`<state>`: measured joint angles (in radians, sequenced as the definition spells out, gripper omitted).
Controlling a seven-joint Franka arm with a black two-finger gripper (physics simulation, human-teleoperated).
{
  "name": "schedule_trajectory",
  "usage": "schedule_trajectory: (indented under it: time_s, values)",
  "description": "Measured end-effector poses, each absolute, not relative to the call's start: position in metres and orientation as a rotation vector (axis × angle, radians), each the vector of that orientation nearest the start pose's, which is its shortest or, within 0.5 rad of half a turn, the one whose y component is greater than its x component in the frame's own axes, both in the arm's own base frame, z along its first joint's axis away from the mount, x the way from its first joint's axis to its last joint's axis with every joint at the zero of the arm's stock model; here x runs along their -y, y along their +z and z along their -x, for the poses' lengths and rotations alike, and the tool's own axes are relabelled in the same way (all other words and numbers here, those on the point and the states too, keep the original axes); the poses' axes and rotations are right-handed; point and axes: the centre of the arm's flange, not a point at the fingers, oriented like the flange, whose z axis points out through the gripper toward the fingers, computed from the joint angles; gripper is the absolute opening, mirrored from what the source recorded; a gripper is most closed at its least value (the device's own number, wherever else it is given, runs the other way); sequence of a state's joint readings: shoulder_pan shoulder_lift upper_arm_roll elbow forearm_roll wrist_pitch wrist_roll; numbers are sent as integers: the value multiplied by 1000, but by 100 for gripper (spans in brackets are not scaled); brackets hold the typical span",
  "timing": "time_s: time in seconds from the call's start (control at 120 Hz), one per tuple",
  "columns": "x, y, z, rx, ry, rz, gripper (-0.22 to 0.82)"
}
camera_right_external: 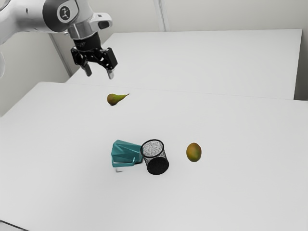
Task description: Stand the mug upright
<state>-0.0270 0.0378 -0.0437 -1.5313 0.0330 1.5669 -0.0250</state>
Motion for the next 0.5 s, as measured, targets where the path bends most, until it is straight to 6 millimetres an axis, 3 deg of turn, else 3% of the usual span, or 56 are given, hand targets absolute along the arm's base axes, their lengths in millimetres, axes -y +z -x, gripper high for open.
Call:
schedule_trajectory:
  time_s: [0.333, 0.4, 0.5]
  values:
    - [48, 623, -552, -93, 49, 3132, 60]
    - [52, 616, -548, -93, 92, 3162, 60]
    - [59, 588, -542, -92, 206, 3223, 60]
